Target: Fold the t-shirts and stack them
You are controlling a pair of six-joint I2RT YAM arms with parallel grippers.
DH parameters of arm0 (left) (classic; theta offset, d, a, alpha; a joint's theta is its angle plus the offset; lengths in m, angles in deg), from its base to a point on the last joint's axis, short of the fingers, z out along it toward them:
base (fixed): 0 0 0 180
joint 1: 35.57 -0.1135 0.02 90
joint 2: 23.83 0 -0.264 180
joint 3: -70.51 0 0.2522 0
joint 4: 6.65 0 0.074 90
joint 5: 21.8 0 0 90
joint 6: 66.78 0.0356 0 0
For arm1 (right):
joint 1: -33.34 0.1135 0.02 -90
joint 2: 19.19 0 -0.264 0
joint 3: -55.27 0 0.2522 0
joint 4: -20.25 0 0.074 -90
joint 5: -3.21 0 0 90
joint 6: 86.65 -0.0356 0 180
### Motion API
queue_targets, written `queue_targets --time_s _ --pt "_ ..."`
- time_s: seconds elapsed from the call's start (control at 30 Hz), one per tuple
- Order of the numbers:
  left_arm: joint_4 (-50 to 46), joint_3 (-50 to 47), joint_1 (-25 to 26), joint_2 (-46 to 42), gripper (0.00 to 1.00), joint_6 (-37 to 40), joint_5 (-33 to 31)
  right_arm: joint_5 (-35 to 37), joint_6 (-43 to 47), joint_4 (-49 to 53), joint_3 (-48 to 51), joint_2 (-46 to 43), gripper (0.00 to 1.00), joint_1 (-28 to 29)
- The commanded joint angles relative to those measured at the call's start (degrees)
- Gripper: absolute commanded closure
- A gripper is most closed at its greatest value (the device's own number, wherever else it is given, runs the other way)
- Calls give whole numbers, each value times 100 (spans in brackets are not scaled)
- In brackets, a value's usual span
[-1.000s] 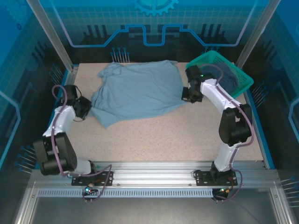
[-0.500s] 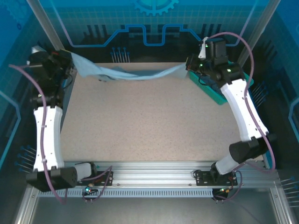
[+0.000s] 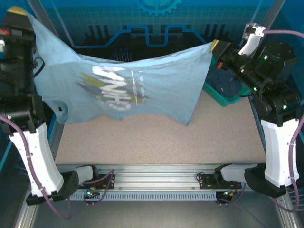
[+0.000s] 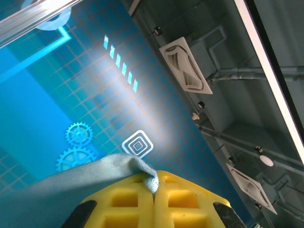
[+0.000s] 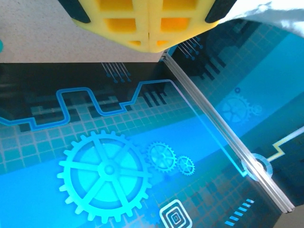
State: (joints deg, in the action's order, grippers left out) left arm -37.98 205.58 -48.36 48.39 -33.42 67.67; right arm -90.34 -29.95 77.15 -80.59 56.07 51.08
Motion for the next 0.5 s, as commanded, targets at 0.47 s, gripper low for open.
queue_targets --time_s 0.47 --pt "234 2200 -589 2964 100 -364 1867 -1096 -741 414 -3303 3442 100 -515"
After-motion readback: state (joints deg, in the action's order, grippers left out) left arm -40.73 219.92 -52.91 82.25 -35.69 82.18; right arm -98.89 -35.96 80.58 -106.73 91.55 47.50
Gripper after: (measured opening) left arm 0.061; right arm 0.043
